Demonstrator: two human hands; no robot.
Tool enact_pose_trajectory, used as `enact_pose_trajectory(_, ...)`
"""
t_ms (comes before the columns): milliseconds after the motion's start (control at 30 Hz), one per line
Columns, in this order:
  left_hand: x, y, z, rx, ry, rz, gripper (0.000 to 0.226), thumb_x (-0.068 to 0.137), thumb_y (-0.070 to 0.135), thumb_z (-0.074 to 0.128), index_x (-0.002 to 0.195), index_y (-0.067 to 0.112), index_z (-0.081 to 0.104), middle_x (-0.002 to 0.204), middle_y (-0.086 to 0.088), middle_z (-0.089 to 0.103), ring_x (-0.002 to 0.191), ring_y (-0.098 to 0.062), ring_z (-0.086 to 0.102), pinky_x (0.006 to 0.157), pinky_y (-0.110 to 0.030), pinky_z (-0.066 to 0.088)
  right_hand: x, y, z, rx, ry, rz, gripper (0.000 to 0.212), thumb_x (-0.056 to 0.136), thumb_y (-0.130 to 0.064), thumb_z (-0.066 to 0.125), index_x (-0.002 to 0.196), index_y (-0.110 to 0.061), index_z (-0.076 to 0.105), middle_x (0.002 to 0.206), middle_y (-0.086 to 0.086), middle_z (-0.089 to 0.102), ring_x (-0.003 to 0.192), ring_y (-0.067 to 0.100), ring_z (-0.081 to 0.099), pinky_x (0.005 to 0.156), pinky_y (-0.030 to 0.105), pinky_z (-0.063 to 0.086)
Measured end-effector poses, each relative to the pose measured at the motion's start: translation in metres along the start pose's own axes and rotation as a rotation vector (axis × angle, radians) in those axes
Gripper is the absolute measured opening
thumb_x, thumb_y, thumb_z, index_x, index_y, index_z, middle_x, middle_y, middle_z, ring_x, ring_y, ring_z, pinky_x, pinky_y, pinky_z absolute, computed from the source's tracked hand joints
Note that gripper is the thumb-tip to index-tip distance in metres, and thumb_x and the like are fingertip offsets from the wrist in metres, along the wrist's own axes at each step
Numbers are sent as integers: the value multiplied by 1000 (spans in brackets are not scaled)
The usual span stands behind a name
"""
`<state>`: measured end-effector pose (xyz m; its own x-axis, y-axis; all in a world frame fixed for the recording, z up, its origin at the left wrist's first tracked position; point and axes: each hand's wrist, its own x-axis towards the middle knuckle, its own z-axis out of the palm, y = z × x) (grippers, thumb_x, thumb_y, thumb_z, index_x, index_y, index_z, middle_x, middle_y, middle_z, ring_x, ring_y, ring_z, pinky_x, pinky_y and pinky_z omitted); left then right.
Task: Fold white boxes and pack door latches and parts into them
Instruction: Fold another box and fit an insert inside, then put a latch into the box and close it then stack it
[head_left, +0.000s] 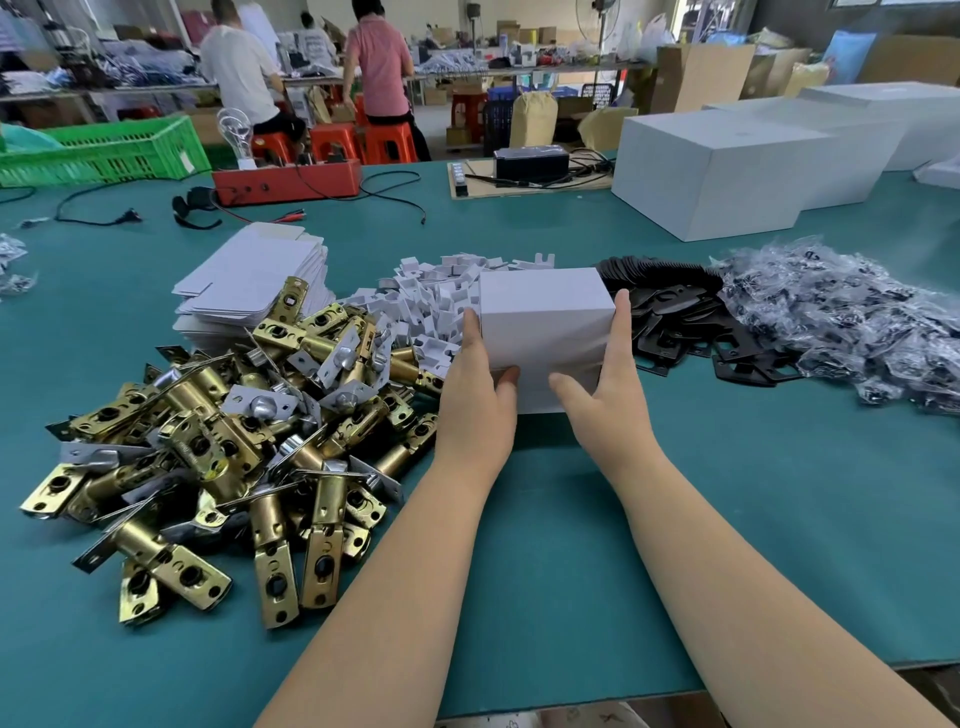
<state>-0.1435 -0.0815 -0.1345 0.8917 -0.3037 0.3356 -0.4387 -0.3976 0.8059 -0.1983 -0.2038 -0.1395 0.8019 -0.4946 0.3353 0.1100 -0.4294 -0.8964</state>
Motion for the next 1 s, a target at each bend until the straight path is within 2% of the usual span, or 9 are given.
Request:
enact_pose_trajectory(133,0,1,1,-7,5,3,73,100,14,49,156,19,3,139,-12,48,124,-26,47,106,-40,39,1,0,-1,-28,-4,-4,97,84,-19,58,146,-49,-9,145,-25,26,123,-3,33,85,11,30)
enact_pose_trajectory(300,1,-2,0,-29,13,-1,67,99,13,49,155,21,13,129,-7,55,111,-20,53,89,-22,40,2,2,1,-62,5,-3,98,82,-15,57,145,-49,-10,139,-28,25,116,-6,33,75,2,30)
enact_pose_trajectory(433,1,-2,1,-59,21,-14,67,100,13,49,156,22,14,130,-5,56,111,-16,53,90,-24,42,1,0,1,-64,-18,-11,98,83,-14,58,147,-45,-9,149,-22,22,131,3,31,92,15,33)
enact_pose_trajectory(533,0,2,-2,-150,17,-41,64,97,7,51,154,21,25,136,-3,54,119,-14,52,103,-30,43,-2,-6,4,229,20,19,84,83,-23,53,152,-30,5,149,-15,27,137,4,30,108,22,29)
enact_pose_trajectory(600,1,8,-8,-317,75,-112,60,92,-2,48,148,17,40,138,1,55,126,-13,51,109,-34,41,-1,-9,4,388,132,99,74,82,-31,45,150,-19,18,144,-7,37,133,7,36,107,24,31)
enact_pose_trajectory(700,6,25,-26,-499,221,-206,46,92,-3,47,132,16,58,121,9,63,117,-6,59,105,-29,45,6,-5,-4,339,277,228,53,90,-37,40,138,-15,38,128,-1,47,118,11,44,97,26,33)
enact_pose_trajectory(767,17,36,-45,-406,232,-146,36,92,1,48,118,21,63,108,12,67,103,-6,64,95,-30,53,10,3,-8,295,325,294,30,99,-34,37,120,-16,48,111,-1,50,101,14,46,86,26,36)
enact_pose_trajectory(867,49,46,-79,-127,224,-51,28,92,8,49,111,23,64,102,7,69,88,-19,66,77,-32,56,14,11,-8,274,344,333,18,101,-33,36,101,-19,48,91,-7,48,81,6,45,68,20,34)
enact_pose_trajectory(1000,99,32,-118,330,172,-98,41,95,10,48,135,11,52,130,-9,60,110,-23,56,86,-32,43,15,13,-6,195,322,296,16,98,-30,38,85,-25,46,79,-11,42,68,3,40,60,22,31)
